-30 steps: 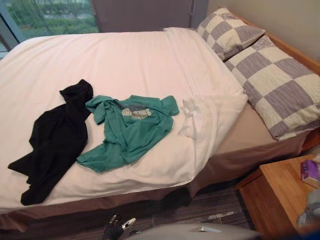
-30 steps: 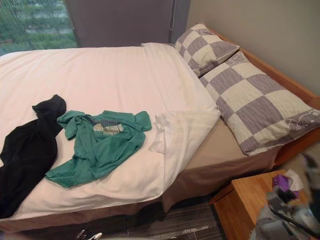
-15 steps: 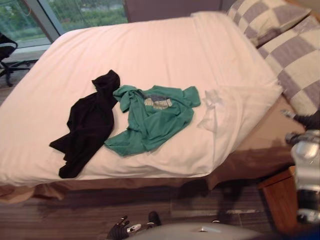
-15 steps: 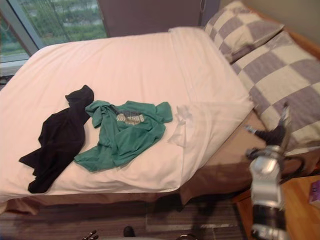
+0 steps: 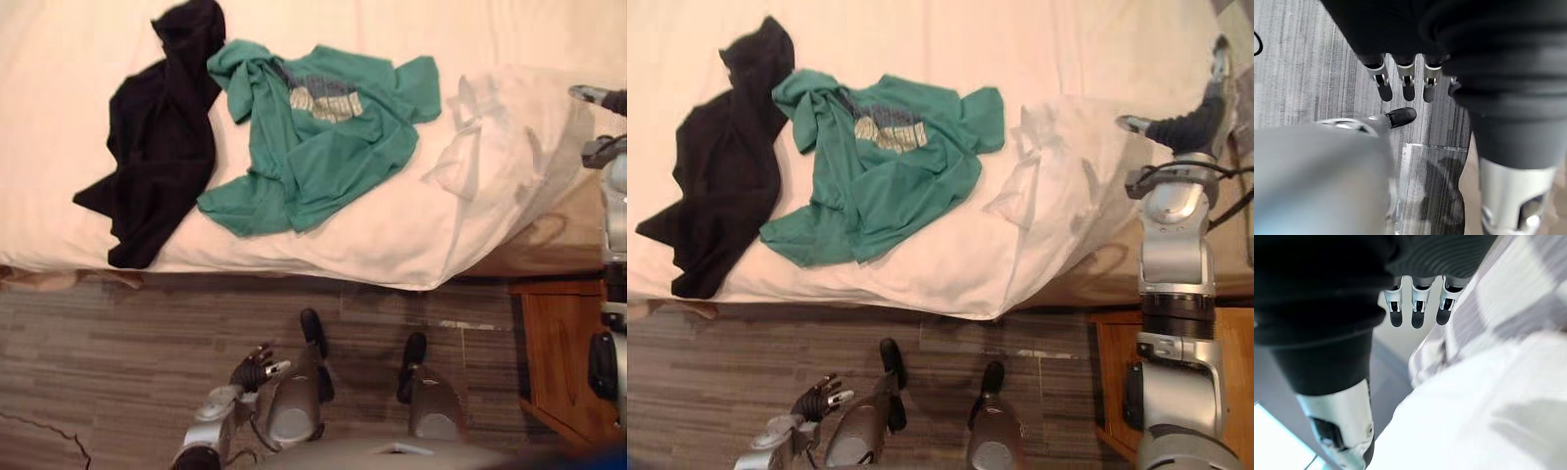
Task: Tidy the bed and pick cloth on bed and put in laundry
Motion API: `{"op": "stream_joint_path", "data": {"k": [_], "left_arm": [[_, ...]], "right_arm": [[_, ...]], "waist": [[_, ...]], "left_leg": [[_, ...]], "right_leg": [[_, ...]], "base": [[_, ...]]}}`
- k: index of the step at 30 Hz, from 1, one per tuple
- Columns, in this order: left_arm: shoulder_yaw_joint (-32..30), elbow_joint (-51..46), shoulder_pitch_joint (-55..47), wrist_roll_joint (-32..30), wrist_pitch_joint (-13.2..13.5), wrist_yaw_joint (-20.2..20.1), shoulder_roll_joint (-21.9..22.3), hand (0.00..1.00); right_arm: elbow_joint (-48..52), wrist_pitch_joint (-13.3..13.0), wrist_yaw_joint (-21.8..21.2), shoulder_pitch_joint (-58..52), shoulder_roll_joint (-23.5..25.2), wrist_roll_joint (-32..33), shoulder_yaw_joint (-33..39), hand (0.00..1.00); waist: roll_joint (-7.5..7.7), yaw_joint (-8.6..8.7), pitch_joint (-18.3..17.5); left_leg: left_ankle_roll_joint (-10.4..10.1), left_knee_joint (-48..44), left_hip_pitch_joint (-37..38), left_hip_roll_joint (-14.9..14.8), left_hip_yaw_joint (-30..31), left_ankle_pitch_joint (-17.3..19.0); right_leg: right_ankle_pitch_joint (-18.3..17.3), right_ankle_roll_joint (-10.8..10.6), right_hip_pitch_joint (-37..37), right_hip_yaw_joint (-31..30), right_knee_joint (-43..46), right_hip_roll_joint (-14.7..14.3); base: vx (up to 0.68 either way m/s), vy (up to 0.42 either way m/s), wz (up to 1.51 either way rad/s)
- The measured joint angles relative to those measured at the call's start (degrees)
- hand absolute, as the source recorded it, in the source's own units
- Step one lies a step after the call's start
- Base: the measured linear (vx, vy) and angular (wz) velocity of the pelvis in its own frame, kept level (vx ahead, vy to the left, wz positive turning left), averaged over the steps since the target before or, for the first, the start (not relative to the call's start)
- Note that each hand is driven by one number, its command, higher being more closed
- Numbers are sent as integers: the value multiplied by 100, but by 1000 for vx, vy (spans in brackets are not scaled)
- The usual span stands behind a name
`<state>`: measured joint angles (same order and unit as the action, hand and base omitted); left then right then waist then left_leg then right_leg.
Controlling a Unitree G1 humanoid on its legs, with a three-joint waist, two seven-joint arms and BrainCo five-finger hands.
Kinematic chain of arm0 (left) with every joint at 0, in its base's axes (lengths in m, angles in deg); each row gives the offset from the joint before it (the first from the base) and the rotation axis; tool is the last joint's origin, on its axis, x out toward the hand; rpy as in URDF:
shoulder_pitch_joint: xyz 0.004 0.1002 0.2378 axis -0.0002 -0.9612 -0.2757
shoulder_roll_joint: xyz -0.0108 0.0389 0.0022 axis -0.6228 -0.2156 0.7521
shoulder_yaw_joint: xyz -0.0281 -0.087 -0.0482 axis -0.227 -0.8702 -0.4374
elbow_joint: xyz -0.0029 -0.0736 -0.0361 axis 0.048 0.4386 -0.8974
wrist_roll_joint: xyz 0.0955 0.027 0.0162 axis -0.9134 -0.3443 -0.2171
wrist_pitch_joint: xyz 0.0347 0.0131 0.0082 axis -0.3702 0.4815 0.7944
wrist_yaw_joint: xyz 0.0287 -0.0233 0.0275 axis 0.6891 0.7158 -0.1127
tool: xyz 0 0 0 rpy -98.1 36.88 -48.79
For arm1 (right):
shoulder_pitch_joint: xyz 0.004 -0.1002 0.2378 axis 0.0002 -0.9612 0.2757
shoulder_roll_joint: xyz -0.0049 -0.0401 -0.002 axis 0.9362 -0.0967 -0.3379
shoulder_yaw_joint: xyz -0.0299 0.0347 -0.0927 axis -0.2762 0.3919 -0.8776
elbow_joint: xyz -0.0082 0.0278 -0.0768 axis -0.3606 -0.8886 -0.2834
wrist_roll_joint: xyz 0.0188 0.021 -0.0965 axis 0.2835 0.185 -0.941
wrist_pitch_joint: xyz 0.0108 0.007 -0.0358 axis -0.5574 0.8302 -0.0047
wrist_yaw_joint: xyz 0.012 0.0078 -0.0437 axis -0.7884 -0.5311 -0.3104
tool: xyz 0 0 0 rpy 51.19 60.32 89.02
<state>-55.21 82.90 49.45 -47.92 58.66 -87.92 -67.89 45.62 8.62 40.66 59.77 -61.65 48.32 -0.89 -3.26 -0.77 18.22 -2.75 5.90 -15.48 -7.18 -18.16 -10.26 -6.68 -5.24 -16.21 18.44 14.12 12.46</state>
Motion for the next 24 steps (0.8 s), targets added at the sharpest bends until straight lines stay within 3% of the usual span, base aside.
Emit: {"op": "stream_joint_path", "data": {"k": [7,12,13,17,19,24], "left_arm": [[1,-168,574,323,-6,-372,-310,0],[-10,-259,1010,467,-7,-604,-526,0],[-10,-388,1026,580,-10,-615,-531,0],[-3,-702,1021,615,-12,-489,-521,0],[1,-917,1017,616,-101,-324,-496,0],[41,-1181,929,614,-240,-332,-510,0]], "right_arm": [[89,325,-396,388,6,-12,-272,0],[-114,590,-416,669,5,28,-403,0],[-175,685,-394,709,4,63,-405,100],[-185,822,-229,920,-21,139,-355,100],[-198,940,-217,928,-138,137,-155,100],[-281,843,-223,531,-341,268,32,100]], "waist": [[99,-29,283],[94,-59,433],[102,-52,500],[99,-84,593],[98,-179,606],[105,-212,609]], "left_leg": [[-23,-4,-409,28,-2,-122],[-33,-7,-840,46,-15,-239],[-23,-7,-907,72,-4,-248],[-6,-8,-1165,86,23,-293],[-4,-9,-1260,109,49,-315],[-44,-637,-1342,57,-1,-66]], "right_leg": [[-186,32,-646,-6,617,204],[-277,90,-1250,-18,1008,324],[-352,93,-1356,-18,1134,374],[-479,139,-1712,-19,1388,438],[-579,150,-1846,-18,1548,492],[-630,170,-1638,-12,1657,564]], "base": [[25,-16,9],[-10,-26,6],[-14,-47,13],[-8,-56,11],[14,-68,12],[22,-64,11]]}}
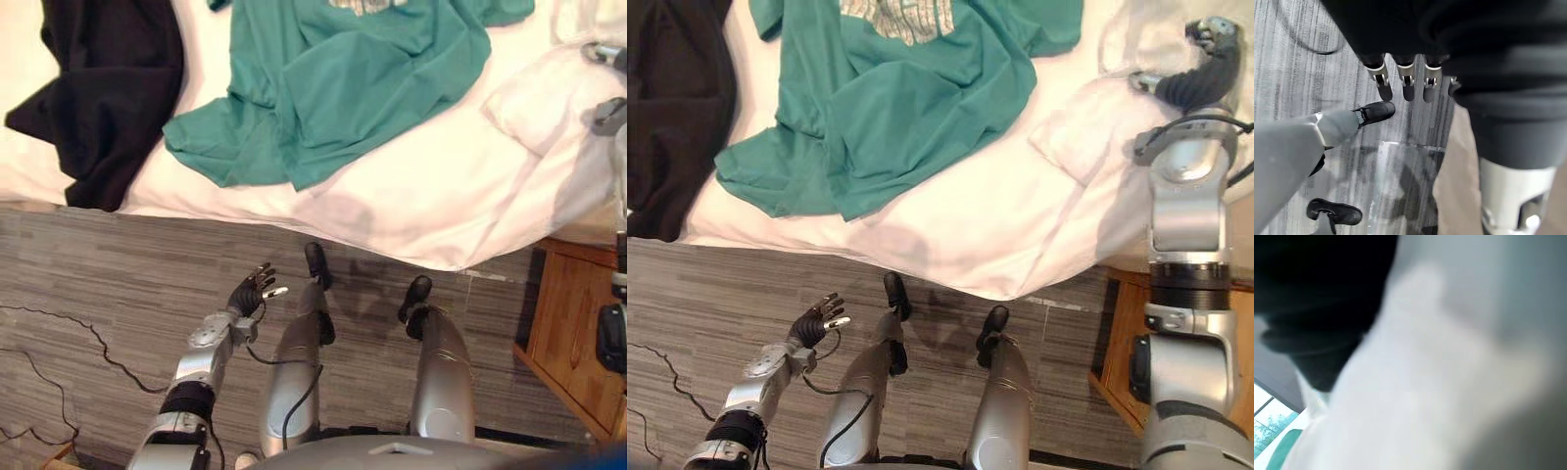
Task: Tidy the bed and pick cloth on bed and put in laundry
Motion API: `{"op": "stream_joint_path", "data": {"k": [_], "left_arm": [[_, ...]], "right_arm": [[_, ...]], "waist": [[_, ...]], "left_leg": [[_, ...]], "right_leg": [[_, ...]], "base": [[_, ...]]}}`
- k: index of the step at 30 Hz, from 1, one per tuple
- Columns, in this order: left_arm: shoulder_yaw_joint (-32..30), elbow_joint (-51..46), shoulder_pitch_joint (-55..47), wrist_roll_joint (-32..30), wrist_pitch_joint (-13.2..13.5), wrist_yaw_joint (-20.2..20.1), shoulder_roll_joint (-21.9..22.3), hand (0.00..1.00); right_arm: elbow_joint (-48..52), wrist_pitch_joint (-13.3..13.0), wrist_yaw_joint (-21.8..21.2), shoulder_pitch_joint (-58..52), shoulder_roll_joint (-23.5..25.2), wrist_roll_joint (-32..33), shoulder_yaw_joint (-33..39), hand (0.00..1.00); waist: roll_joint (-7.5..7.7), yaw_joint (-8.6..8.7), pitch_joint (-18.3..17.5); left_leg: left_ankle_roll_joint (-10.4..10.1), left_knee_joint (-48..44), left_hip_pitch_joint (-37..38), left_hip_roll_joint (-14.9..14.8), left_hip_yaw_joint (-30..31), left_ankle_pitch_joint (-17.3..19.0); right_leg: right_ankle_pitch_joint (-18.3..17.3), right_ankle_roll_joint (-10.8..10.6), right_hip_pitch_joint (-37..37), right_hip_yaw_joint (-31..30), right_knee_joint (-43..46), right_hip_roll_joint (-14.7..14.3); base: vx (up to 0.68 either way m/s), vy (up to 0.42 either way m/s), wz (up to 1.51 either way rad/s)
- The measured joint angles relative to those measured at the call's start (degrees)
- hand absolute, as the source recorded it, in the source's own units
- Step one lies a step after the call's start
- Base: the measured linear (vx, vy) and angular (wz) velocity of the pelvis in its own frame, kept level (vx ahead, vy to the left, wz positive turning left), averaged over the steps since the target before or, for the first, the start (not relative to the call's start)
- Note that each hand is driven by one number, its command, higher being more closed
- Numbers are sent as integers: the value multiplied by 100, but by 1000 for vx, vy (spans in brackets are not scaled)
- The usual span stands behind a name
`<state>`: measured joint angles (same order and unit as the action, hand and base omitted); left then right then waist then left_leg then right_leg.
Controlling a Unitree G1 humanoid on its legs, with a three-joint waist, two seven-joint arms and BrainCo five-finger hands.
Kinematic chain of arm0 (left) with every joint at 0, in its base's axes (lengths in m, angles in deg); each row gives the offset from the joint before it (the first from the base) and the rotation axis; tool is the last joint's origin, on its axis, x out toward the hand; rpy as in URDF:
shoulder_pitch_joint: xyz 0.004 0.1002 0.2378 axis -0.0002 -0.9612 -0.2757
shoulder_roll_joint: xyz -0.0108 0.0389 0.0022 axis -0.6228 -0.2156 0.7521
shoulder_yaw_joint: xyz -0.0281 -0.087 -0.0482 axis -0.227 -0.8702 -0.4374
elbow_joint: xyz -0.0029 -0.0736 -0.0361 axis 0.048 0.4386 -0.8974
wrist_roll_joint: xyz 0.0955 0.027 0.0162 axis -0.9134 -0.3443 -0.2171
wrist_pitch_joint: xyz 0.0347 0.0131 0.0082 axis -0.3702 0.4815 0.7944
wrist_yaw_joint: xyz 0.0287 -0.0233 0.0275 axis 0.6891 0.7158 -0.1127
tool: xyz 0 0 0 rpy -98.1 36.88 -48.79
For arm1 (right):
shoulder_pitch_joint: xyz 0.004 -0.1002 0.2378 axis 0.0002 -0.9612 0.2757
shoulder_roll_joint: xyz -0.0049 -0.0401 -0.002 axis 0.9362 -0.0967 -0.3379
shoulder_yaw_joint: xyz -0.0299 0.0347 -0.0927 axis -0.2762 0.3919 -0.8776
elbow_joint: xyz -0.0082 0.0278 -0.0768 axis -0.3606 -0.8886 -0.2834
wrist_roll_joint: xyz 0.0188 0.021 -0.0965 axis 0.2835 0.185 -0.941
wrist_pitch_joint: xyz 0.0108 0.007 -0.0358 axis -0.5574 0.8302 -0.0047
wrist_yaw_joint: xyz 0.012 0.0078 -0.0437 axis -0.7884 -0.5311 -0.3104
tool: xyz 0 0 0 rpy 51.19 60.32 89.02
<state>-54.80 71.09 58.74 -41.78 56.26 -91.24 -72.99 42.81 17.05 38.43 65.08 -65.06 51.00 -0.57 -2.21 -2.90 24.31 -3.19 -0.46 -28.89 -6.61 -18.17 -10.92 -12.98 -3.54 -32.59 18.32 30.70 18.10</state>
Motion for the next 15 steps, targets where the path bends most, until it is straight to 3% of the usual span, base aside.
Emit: {"op": "stream_joint_path", "data": {"k": [3,7,12,15], "left_arm": [[4,-232,-173,-5,-18,-2,13,0],[5,-373,-463,-24,-101,-3,46,0],[104,-386,-815,-85,-120,-1,193,0],[171,-358,-991,-227,-115,6,335,0]], "right_arm": [[144,-295,97,-548,34,423,178,100],[773,-682,265,-1566,596,1090,733,100],[1487,-868,559,-2488,1235,1343,1143,100],[1755,-919,961,-2792,1702,1562,1423,100]], "waist": [[2,4,0],[32,15,-10],[125,53,-94],[202,197,-209]], "left_leg": [[11,-70,168,-56,-58,107],[4,-36,570,-157,-242,206],[-14,232,1085,-240,-595,238],[-47,69,1224,-299,-732,398]], "right_leg": [[0,0,274,21,-153,-63],[18,-27,765,20,-506,-208],[155,-104,1171,-109,-934,-389],[297,-180,1417,-156,-1196,-445]], "base": [[30,-46,-5],[32,-30,-16],[62,-10,-33],[105,2,-23]]}}
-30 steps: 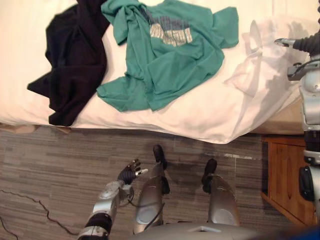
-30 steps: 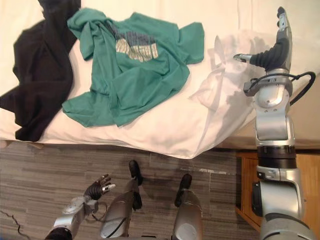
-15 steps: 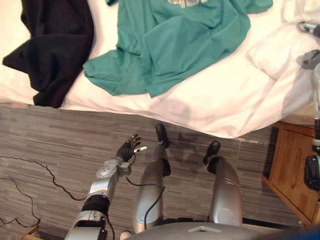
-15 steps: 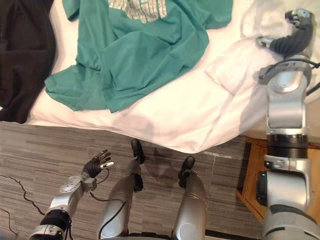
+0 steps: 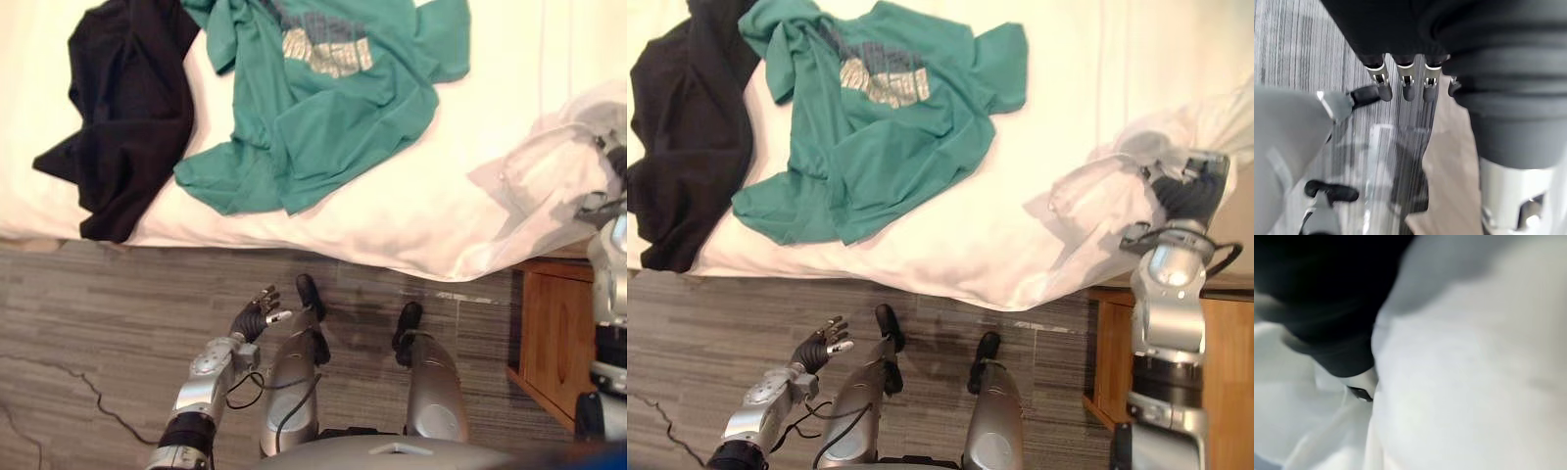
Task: Tidy the bed and pick cloth on bed and put in laundry
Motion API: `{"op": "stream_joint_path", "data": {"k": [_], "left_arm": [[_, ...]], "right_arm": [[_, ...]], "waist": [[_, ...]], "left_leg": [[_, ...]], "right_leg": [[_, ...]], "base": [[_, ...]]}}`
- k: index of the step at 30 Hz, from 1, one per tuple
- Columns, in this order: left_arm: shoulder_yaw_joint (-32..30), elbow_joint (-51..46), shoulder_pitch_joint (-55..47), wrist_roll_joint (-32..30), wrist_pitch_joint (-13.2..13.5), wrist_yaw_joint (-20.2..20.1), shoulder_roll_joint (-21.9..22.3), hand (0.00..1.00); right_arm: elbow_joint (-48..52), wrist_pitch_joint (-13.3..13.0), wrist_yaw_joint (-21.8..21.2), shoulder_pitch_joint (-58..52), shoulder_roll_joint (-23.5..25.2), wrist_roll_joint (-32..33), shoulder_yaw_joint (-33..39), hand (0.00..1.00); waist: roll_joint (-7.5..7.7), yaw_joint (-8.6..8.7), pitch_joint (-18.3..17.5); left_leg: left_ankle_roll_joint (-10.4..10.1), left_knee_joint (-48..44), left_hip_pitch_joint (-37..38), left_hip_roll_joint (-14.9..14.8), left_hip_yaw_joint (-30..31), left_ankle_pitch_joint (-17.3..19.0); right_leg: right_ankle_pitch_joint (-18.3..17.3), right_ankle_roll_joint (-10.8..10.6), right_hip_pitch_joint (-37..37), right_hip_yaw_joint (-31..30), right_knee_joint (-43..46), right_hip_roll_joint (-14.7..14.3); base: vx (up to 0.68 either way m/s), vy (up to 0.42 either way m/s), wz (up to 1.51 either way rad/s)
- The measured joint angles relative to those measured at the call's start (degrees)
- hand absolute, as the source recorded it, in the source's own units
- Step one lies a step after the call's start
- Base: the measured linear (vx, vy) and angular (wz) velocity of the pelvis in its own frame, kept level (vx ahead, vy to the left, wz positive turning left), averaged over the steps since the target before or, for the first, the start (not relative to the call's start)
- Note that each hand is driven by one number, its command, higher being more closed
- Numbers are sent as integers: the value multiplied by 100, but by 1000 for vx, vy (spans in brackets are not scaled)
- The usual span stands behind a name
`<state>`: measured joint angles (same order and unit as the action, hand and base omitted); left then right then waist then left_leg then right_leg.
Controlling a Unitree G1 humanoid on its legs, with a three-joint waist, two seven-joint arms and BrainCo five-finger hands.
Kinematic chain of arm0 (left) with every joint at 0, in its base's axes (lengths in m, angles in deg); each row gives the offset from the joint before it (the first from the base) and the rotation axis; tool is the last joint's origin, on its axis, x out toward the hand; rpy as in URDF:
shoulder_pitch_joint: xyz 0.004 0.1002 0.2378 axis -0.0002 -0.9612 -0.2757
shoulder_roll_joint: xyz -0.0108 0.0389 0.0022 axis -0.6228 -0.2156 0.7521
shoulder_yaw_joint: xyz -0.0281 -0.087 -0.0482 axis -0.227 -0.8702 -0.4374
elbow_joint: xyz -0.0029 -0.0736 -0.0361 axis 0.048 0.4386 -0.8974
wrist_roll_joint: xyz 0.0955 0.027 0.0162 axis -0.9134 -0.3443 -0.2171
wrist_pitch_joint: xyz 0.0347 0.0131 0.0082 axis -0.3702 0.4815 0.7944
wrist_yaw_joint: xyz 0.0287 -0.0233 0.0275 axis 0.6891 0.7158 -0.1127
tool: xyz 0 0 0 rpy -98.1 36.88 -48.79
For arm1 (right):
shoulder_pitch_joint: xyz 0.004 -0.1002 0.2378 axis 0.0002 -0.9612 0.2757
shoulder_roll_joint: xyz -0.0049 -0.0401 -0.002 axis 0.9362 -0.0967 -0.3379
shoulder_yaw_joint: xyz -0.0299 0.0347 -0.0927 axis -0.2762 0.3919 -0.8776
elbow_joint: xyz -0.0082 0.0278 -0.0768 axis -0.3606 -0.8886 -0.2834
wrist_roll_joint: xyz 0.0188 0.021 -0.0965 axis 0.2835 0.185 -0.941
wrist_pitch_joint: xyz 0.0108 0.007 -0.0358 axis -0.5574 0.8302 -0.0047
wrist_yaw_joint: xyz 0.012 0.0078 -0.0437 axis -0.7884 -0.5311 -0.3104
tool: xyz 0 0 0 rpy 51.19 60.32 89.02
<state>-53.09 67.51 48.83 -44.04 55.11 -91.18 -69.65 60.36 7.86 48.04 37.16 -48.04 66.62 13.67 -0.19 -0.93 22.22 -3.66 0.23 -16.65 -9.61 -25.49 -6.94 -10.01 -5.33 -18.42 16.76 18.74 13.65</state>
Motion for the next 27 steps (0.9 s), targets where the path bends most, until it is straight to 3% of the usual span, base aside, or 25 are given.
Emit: {"op": "stream_joint_path", "data": {"k": [1,2,4,5,6,7,8,10,11,13,14,15,16,18,19,22,27], "left_arm": [[18,3,-51,-66,3,25,111,0],[57,4,-58,-66,-5,70,149,0],[340,80,-69,-66,-181,497,408,0],[389,115,-62,-65,-213,574,455,0],[529,248,-36,-63,-241,772,573,0],[675,351,-25,-56,-237,919,642,0],[693,399,-22,-54,-235,961,671,0],[728,810,49,0,-188,1126,799,0],[730,883,56,14,-161,1127,802,0],[729,1208,86,45,3,1132,803,0],[724,1258,97,49,36,1132,804,0],[721,1414,137,54,163,1129,805,0],[711,1536,161,52,281,1121,803,0],[706,1643,190,51,378,1121,804,0],[702,1718,202,47,418,1120,810,0],[758,1958,269,54,478,1115,823,0],[913,2106,349,218,481,1113,786,0]], "right_arm": [[121,-54,315,-116,285,272,138,0],[160,-74,428,-147,412,353,176,0],[297,-382,1263,-376,1197,885,120,0],[296,-427,1391,-404,1330,981,106,0],[287,-552,1816,-533,1638,1312,35,0],[268,-681,2162,-563,1768,1647,-58,0],[252,-720,2242,-573,1808,1745,-74,0],[-159,-1272,2633,-592,1988,2728,-73,0],[-284,-1392,2690,-571,2032,2928,-57,0],[-895,-1918,3707,-547,2227,3081,-56,0],[-1044,-2012,3973,-549,2279,3091,-18,0],[-1506,-2205,4634,-551,2350,3237,94,0],[-1922,-2248,5215,-527,2406,3459,236,0],[-2232,-2233,5816,-572,2530,3523,342,0],[-2425,-2116,6423,-627,2665,3395,388,0],[-2789,-1688,6702,-473,2682,2902,173,0],[-3061,-1590,6702,87,2624,2241,-251,0]], "waist": [[31,12,-109],[45,17,-132],[78,20,-330],[83,19,-372],[85,29,-439],[87,31,-447],[87,38,-448],[86,82,-448],[86,83,-448],[63,98,-462],[58,99,-470],[39,94,-489],[38,67,-544],[47,61,-552],[30,78,-561],[-31,108,-596],[-110,97,-634]], "left_leg": [[9,-134,22,-33,-135,94],[-5,-166,56,-46,-193,106],[-8,-329,313,-117,-474,288],[-14,-338,364,-128,-512,315],[-20,-335,496,-146,-597,331],[-21,-321,587,-155,-716,332],[-21,-321,604,-155,-731,332],[-22,-244,721,-147,-823,331],[-22,-218,754,-145,-847,331],[-24,-195,888,-148,-850,330],[-24,-183,911,-147,-850,330],[-24,-108,980,-138,-846,329],[-23,-50,972,-122,-838,329],[-8,-10,966,-84,-828,318],[12,64,985,-18,-800,264],[29,389,1128,113,-677,43],[101,550,1131,198,-495,-109]], "right_leg": [[48,-30,76,-40,-114,-19],[70,-44,120,-64,-160,-29],[156,-79,397,-188,-365,-92],[163,-85,435,-201,-396,-104],[216,-78,537,-288,-469,-132],[243,-91,569,-372,-486,-149],[246,-91,579,-387,-491,-151],[254,-98,601,-481,-523,-171],[257,-98,617,-493,-536,-177],[344,-102,806,-499,-698,-211],[364,-106,833,-499,-714,-215],[421,-120,906,-500,-781,-237],[465,-136,909,-500,-845,-248],[473,-140,918,-500,-896,-237],[477,-144,948,-500,-940,-220],[531,-146,1065,-495,-1065,-215],[554,-119,1103,-472,-1122,-237]], "base": [[83,12,-17],[107,15,-35],[105,13,-40],[98,11,-39],[85,15,-38],[70,20,-34],[43,21,-25],[30,13,-20],[28,14,-14],[19,18,-7],[-1,26,-5],[-16,32,-1],[-17,36,0],[-23,32,5],[-48,37,9],[-56,37,10],[-85,41,12]]}}
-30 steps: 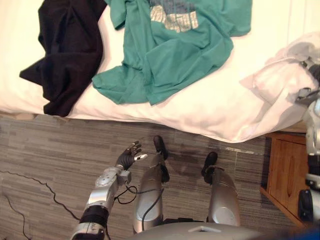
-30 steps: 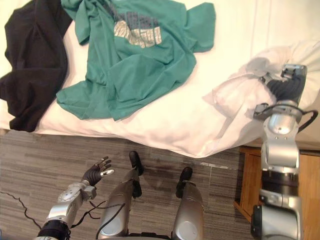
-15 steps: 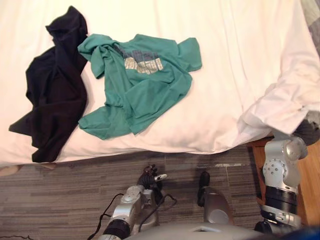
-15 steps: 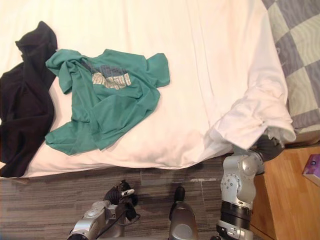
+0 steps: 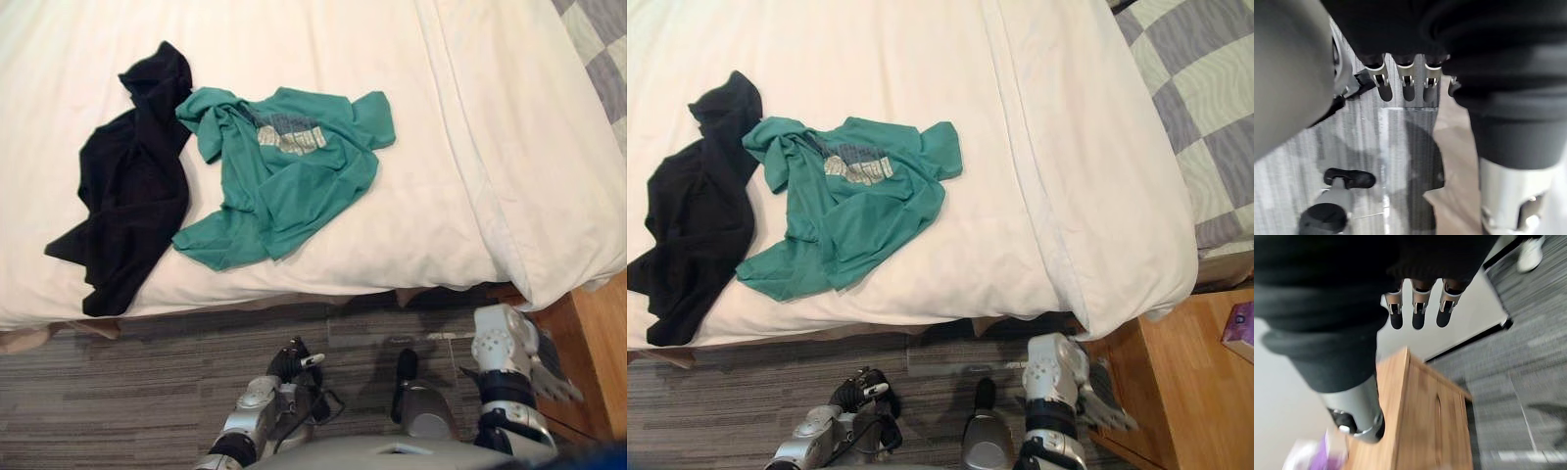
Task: Tidy the bed and pick cloth on bed and put in laundry
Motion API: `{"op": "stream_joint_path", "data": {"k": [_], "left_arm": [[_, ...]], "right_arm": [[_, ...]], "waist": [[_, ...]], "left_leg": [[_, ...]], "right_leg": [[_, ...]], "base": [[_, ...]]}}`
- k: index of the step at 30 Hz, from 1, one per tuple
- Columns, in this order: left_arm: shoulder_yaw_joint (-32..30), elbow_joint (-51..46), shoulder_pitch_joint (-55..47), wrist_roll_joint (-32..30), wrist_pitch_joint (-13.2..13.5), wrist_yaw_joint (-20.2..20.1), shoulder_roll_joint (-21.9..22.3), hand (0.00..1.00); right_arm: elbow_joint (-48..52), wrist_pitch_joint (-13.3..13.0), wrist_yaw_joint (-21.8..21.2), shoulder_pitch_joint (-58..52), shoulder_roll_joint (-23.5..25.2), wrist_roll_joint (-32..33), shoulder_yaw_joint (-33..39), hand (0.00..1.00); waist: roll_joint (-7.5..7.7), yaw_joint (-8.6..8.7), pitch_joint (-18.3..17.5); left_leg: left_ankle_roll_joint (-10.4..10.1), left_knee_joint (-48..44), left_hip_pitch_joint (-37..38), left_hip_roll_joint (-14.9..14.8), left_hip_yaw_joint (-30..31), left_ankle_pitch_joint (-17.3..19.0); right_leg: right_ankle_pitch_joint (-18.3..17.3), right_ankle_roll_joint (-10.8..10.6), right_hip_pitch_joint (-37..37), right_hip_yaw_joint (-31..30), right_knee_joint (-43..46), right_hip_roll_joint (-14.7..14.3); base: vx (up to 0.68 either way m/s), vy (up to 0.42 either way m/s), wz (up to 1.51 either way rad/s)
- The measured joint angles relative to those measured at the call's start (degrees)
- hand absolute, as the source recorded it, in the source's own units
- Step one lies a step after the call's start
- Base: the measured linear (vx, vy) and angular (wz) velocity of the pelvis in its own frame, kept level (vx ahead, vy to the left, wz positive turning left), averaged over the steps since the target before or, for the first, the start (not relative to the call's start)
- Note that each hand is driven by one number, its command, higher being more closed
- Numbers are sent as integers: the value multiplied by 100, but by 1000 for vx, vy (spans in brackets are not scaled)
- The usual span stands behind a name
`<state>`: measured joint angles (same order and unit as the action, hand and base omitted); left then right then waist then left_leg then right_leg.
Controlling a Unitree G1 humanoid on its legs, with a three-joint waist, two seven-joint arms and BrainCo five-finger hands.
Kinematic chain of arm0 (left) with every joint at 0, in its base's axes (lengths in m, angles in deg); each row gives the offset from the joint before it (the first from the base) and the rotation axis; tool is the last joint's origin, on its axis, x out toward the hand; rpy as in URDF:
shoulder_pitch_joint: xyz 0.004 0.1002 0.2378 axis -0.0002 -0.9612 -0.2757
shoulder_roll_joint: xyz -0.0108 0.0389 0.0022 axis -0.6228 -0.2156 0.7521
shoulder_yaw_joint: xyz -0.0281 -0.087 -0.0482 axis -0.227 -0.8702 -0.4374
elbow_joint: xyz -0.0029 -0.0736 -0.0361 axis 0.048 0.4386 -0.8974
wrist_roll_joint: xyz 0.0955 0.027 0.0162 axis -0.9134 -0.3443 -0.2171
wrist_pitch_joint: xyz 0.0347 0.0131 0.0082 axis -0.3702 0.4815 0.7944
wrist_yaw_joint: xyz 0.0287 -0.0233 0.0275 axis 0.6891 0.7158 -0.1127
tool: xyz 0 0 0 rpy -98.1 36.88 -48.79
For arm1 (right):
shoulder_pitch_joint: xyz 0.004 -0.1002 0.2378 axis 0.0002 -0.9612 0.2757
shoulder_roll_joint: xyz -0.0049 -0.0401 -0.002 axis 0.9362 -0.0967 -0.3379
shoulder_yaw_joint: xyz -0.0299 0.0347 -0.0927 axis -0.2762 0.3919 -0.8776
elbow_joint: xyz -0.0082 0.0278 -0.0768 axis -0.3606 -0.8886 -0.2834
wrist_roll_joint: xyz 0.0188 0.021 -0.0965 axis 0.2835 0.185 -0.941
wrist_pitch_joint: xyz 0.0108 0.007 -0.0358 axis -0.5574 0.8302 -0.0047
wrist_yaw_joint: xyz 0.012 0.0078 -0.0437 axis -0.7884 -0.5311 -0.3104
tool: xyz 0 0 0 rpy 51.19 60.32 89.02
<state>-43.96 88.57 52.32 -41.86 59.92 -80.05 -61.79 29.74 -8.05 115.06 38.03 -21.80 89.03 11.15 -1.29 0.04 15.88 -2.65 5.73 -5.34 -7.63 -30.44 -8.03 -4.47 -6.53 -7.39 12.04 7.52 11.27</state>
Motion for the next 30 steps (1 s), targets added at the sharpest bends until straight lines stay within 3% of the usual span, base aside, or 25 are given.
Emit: {"op": "stream_joint_path", "data": {"k": [2,5,9,10,11,13,14,16,17,18,21,23,24,26,29,30], "left_arm": [[13,56,9,8,-3,-3,-9,0],[143,180,-2,8,-7,0,-59,0],[197,172,-101,8,-86,4,-101,0],[196,144,-184,8,-141,4,-128,0],[196,144,-206,8,-160,4,-139,0],[193,63,-307,8,-360,5,-192,0],[193,22,-342,8,-382,5,-203,0],[190,-138,-525,7,-537,3,-225,0],[188,-158,-550,7,-585,3,-227,0],[188,-225,-597,6,-660,1,-229,0],[189,-305,-713,6,-777,-4,-215,0],[175,-308,-717,5,-890,-5,-216,0],[167,-310,-720,5,-898,-6,-216,0],[151,-327,-724,2,-961,-24,-228,0],[84,-456,-822,-3,-978,-43,-248,0],[53,-487,-854,-5,-977,-46,-248,0]], "right_arm": [[-46,-187,-96,102,-81,-404,-38,0],[197,-439,-564,19,-222,-1044,-134,0],[1402,-557,-1911,-613,-329,-1837,-547,0],[1790,-727,-2485,-954,-318,-1931,-658,0],[1897,-797,-2707,-1068,-310,-1931,-693,0],[2388,-1112,-3905,-1611,-256,-1922,-742,0],[2463,-1159,-4084,-1689,-247,-1922,-751,0],[2691,-1554,-5334,-2086,-222,-1892,-767,0],[2693,-1613,-5591,-2133,-215,-1855,-776,0],[2695,-1688,-6207,-2244,-184,-1718,-827,0],[2695,-1798,-7332,-2471,-143,-1406,-968,0],[2694,-1859,-8455,-2637,-141,-1073,-1103,0],[2692,-1874,-8645,-2658,-141,-991,-1134,0],[2689,-1908,-9544,-2664,-135,-433,-1295,0],[2656,-1909,-10355,-2670,-106,281,-1430,0],[2654,-1908,-10453,-2669,-101,411,-1443,0]], "waist": [[-66,-33,-40],[-171,8,-105],[-164,67,-277],[-126,81,-433],[-116,93,-475],[-52,181,-591],[-45,208,-602],[-38,251,-821],[-37,260,-849],[-37,308,-850],[-72,355,-990],[-68,368,-1022],[-64,367,-1029],[-44,368,-1046],[32,370,-1115],[41,366,-1139]], "left_leg": [[8,23,-29,19,91,-5],[-12,25,-50,94,279,24],[32,24,73,202,335,112],[33,11,77,225,401,121],[26,6,86,231,435,130],[-12,1,226,246,591,159],[-22,0,252,247,611,167],[-49,1,301,242,619,184],[-50,1,327,241,626,184],[-52,6,459,236,634,185],[-146,36,574,195,645,251],[-181,41,650,186,756,277],[-186,41,652,185,765,281],[-184,42,653,182,867,283],[-202,43,690,182,938,297],[-203,43,689,181,941,297]], "right_leg": [[15,5,32,34,-84,3],[5,-23,190,148,-233,42],[67,-49,425,153,-441,102],[100,-96,485,180,-506,105],[99,-96,509,207,-535,106],[102,-96,725,273,-627,102],[102,-96,774,275,-656,99],[102,-96,827,265,-707,89],[103,-94,858,259,-708,88],[103,-94,976,237,-708,86],[91,-75,1039,201,-707,59],[63,-40,1093,209,-704,51],[57,-41,1091,213,-704,50],[45,-37,1106,232,-683,43],[-2,-5,1189,291,-671,43],[-4,-6,1190,292,-669,43]], "base": [[-58,38,15],[17,50,24],[93,40,6],[159,6,9],[184,-15,15],[165,-26,17],[121,-27,6],[118,-36,-11],[123,-39,-18],[60,-20,-15],[9,-18,-15],[-34,-2,-2],[-80,5,7],[-90,11,9],[-82,15,13],[-32,11,2]]}}
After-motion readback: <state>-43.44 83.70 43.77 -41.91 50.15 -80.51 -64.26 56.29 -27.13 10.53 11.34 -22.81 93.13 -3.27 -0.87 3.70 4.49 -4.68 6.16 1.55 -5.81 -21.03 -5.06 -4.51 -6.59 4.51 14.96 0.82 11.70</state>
